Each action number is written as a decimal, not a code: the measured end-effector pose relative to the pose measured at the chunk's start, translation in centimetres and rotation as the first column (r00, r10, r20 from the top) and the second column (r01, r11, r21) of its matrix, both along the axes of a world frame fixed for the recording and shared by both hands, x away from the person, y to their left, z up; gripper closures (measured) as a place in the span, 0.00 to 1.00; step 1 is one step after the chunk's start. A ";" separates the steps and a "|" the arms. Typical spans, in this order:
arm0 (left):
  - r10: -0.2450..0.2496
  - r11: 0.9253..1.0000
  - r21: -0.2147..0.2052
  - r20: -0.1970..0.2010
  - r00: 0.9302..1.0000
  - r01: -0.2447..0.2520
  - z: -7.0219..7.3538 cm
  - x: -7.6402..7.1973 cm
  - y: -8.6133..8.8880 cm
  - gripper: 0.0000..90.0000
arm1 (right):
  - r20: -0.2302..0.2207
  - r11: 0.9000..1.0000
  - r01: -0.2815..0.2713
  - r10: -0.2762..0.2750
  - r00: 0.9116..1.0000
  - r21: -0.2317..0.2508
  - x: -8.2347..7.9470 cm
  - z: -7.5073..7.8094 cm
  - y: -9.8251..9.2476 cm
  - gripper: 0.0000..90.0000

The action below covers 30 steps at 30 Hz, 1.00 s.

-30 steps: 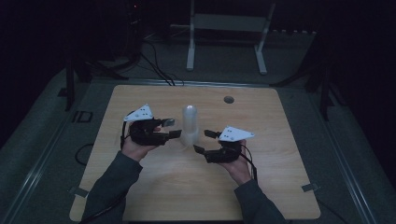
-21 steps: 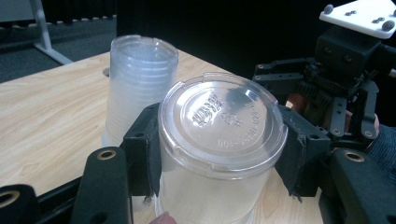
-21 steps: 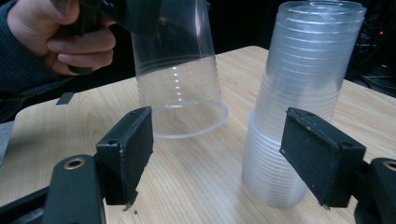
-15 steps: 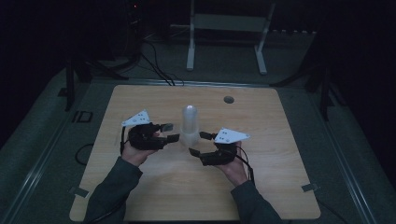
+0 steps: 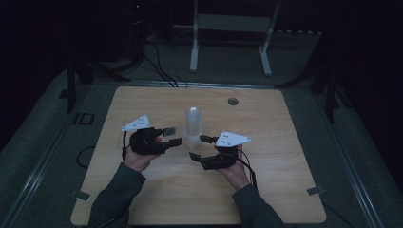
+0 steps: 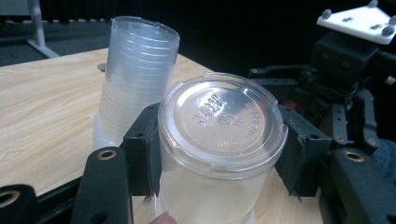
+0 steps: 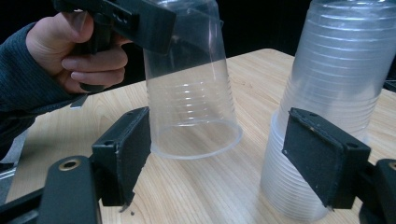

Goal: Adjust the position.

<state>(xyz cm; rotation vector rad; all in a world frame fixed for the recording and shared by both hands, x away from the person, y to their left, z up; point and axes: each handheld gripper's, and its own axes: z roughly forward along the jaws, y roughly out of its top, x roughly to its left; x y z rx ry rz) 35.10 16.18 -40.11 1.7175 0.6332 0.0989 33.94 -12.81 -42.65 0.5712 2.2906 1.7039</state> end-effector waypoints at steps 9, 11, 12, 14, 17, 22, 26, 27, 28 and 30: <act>-0.014 0.999 -0.030 -0.009 1.000 0.014 -0.2 -0.1 -0.3 0.46 | -0.008 1.000 -0.013 0.013 1.000 0.028 0.0 -0.1 0.4 0.24; -0.017 0.999 -0.037 -0.012 1.000 0.017 -0.3 -0.1 -0.4 0.46 | -0.015 0.999 -0.018 0.018 1.000 0.038 0.0 -0.2 0.4 0.24; -0.019 0.999 -0.043 -0.013 1.000 0.019 -0.4 -0.1 -0.4 0.46 | -0.017 0.999 -0.020 0.020 1.000 0.041 0.0 -0.2 0.5 0.24; -0.023 0.998 -0.055 -0.017 1.000 0.022 -0.4 -0.1 -0.4 0.46 | -0.019 0.999 -0.023 0.024 1.000 0.045 0.1 -0.3 0.5 0.24; -0.027 0.997 -0.068 -0.022 0.999 0.026 -0.5 -0.1 -0.5 0.46 | -0.023 0.998 -0.030 0.032 0.999 0.059 0.1 -0.3 0.6 0.24; -0.027 0.994 -0.105 -0.035 0.999 0.024 -0.7 0.0 -0.4 0.46 | -0.028 0.997 -0.035 0.037 0.999 0.072 0.1 -0.3 0.7 0.24; -0.031 0.991 -0.130 -0.041 0.999 0.025 -0.7 0.0 -0.3 0.46 | -0.034 0.996 -0.038 0.041 0.999 0.084 0.1 -0.4 0.8 0.23; -0.034 0.990 -0.136 -0.043 0.998 0.028 -0.7 0.0 -0.3 0.46 | -0.035 0.996 -0.038 0.042 0.999 0.086 0.1 -0.4 0.9 0.23; -0.034 0.990 -0.136 -0.043 0.998 0.028 -0.7 0.0 -0.3 0.46 | -0.035 0.996 -0.038 0.042 0.999 0.086 0.1 -0.4 0.9 0.23; -0.041 0.987 -0.155 -0.050 0.998 0.032 -0.8 0.0 -0.3 0.46 | -0.042 0.995 -0.038 0.043 0.998 0.094 0.1 -0.5 1.1 0.23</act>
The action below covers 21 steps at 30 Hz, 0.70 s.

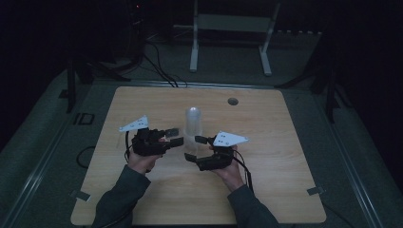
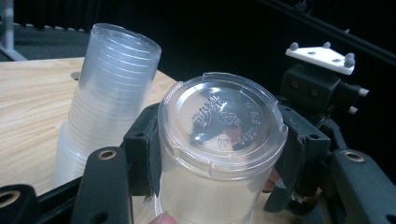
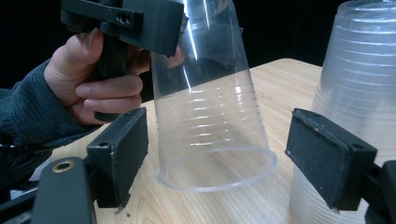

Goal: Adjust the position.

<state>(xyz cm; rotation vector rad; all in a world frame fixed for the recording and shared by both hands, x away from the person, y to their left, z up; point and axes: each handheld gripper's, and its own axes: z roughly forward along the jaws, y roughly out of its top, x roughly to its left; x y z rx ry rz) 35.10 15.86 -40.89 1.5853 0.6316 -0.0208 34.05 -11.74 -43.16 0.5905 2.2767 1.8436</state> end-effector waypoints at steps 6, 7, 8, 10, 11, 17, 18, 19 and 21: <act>-0.013 1.000 -0.026 -0.013 1.000 0.013 -0.1 0.0 -0.1 0.46 | -0.005 1.000 -0.003 0.003 1.000 0.020 0.1 0.0 0.2 0.22; -0.014 0.999 -0.031 -0.015 1.000 0.013 -0.1 0.0 -0.1 0.46 | -0.004 1.000 -0.004 0.004 1.000 0.021 0.1 0.0 0.3 0.22; -0.015 0.999 -0.031 -0.014 1.000 0.014 -0.1 0.0 -0.1 0.46 | -0.005 1.000 -0.006 0.006 1.000 0.019 0.1 0.0 0.3 0.22; -0.018 0.999 -0.037 -0.014 1.000 0.017 0.0 0.0 -0.1 0.46 | -0.006 1.000 -0.006 0.007 1.000 0.018 0.1 0.0 0.4 0.22; -0.017 0.999 -0.035 -0.013 1.000 0.017 0.0 0.0 -0.1 0.46 | -0.006 1.000 -0.007 0.007 1.000 0.018 0.1 0.0 0.4 0.22; -0.023 0.999 -0.036 -0.011 1.000 0.023 0.0 -0.1 -0.3 0.46 | -0.011 1.000 -0.018 0.018 1.000 0.006 0.2 -0.1 0.8 0.22; -0.025 0.999 -0.037 -0.011 1.000 0.025 0.0 -0.1 -0.3 0.46 | -0.012 1.000 -0.018 0.019 1.000 0.003 0.3 -0.1 0.8 0.22; -0.026 0.999 -0.038 -0.010 1.000 0.026 0.0 -0.1 -0.3 0.46 | -0.011 1.000 -0.020 0.020 1.000 0.004 0.3 -0.1 0.9 0.22; -0.028 0.999 -0.042 -0.011 1.000 0.028 0.1 -0.2 -0.3 0.46 | -0.014 1.000 -0.020 0.020 1.000 0.003 0.4 -0.1 1.0 0.22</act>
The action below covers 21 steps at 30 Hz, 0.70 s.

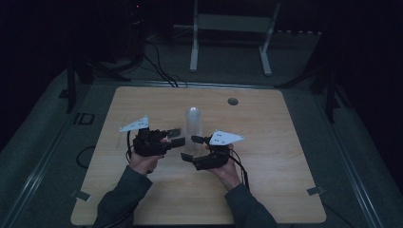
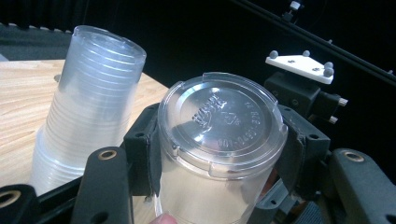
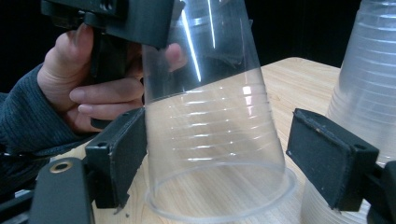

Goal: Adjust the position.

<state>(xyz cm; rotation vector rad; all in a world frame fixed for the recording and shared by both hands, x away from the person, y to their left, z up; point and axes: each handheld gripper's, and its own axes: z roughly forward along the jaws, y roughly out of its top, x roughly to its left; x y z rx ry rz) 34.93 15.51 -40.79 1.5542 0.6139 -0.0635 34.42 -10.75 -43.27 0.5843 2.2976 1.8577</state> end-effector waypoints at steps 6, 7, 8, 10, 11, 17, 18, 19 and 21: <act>-0.005 1.000 -0.009 0.002 1.000 0.005 0.1 -0.1 -0.1 0.46 | 0.010 1.000 -0.007 0.007 1.000 -0.021 0.0 0.1 0.4 0.22; -0.005 1.000 -0.010 0.004 1.000 0.005 0.1 -0.1 -0.1 0.46 | 0.012 1.000 -0.009 0.010 1.000 -0.024 0.0 0.1 0.5 0.22; -0.006 1.000 -0.010 0.003 1.000 0.006 0.1 -0.1 -0.1 0.46 | 0.015 0.999 -0.012 0.012 1.000 -0.030 0.0 0.1 0.5 0.23; -0.007 1.000 -0.010 0.004 1.000 0.007 0.1 -0.1 -0.1 0.46 | 0.020 0.999 -0.014 0.014 1.000 -0.044 0.0 0.2 0.7 0.25; -0.008 1.000 -0.010 0.004 1.000 0.008 0.2 -0.1 0.0 0.46 | 0.021 0.999 -0.014 0.015 1.000 -0.052 0.0 0.2 0.8 0.26; -0.010 1.000 -0.010 0.002 1.000 0.010 0.2 0.0 0.0 0.46 | 0.030 0.998 -0.019 0.021 0.999 -0.061 -0.2 0.2 0.9 0.30; -0.012 1.000 -0.009 0.003 1.000 0.012 0.2 0.0 0.0 0.46 | 0.031 0.998 -0.020 0.022 0.999 -0.063 -0.2 0.2 0.9 0.31; -0.013 1.000 -0.008 0.004 1.000 0.013 0.2 0.0 0.0 0.45 | 0.032 0.998 -0.021 0.023 0.999 -0.064 -0.2 0.3 0.9 0.31; -0.014 1.000 -0.007 0.005 1.000 0.014 0.2 0.0 0.0 0.44 | 0.031 0.998 -0.022 0.024 0.999 -0.066 -0.2 0.3 0.8 0.31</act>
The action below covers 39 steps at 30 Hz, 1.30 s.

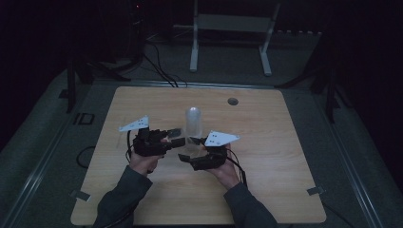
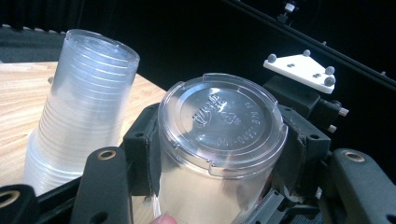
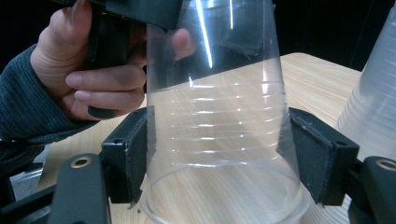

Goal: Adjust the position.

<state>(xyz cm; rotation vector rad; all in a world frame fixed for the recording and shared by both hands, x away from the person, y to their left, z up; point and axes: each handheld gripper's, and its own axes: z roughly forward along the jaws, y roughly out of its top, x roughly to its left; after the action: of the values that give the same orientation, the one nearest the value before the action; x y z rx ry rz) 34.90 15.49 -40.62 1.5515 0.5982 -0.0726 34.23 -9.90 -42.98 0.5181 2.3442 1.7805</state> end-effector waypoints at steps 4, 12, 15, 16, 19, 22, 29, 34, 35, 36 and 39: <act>0.007 1.000 0.011 -0.003 1.000 -0.007 0.1 0.0 0.0 0.38 | 0.007 1.000 -0.003 0.003 1.000 -0.016 -0.1 0.0 0.0 0.31; 0.035 0.996 0.076 0.034 0.999 -0.038 0.7 -0.3 0.4 0.30 | 0.022 0.999 -0.005 0.006 1.000 -0.053 -0.1 0.2 -0.2 0.31; 0.038 0.992 0.117 0.055 0.998 -0.045 0.8 -0.4 0.5 0.30 | 0.028 0.998 -0.001 0.003 1.000 -0.069 0.0 0.4 -0.4 0.31; 0.039 0.991 0.127 0.061 0.997 -0.046 0.9 -0.4 0.5 0.30 | 0.031 0.997 0.001 0.001 1.000 -0.073 0.0 0.5 -0.5 0.31; 0.037 0.986 0.161 0.079 0.996 -0.050 1.0 -0.6 0.4 0.30 | 0.034 0.996 0.001 0.002 0.999 -0.087 0.1 0.6 -0.6 0.31; 0.024 0.983 0.181 0.091 0.996 -0.041 1.1 -0.7 0.4 0.30 | 0.046 0.993 0.007 -0.002 0.999 -0.115 0.1 0.8 -0.8 0.31; 0.005 0.977 0.212 0.111 0.994 -0.029 1.3 -0.9 0.3 0.30 | 0.068 0.983 0.005 0.008 0.998 -0.186 0.1 1.2 -1.2 0.31; 0.005 0.975 0.222 0.115 0.993 -0.031 1.4 -0.9 0.5 0.29 | 0.079 0.975 0.007 0.011 0.997 -0.223 0.1 1.3 -1.4 0.31; 0.005 0.974 0.223 0.116 0.993 -0.030 1.4 -0.9 0.5 0.29 | 0.082 0.973 0.007 0.013 0.997 -0.232 0.1 1.3 -1.4 0.31; 0.005 0.974 0.223 0.115 0.993 -0.031 1.4 -0.9 0.5 0.29 | 0.085 0.970 0.006 0.015 0.996 -0.241 0.1 1.3 -1.4 0.31; 0.001 0.972 0.231 0.119 0.993 -0.029 1.4 -1.0 0.6 0.29 | 0.093 0.963 0.004 0.022 0.995 -0.270 0.1 1.4 -1.5 0.31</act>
<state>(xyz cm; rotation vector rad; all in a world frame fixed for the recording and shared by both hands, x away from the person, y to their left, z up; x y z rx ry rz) 33.93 16.04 -39.20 1.7647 0.5383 0.1045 34.36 -11.35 -41.54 0.3731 2.4701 1.4199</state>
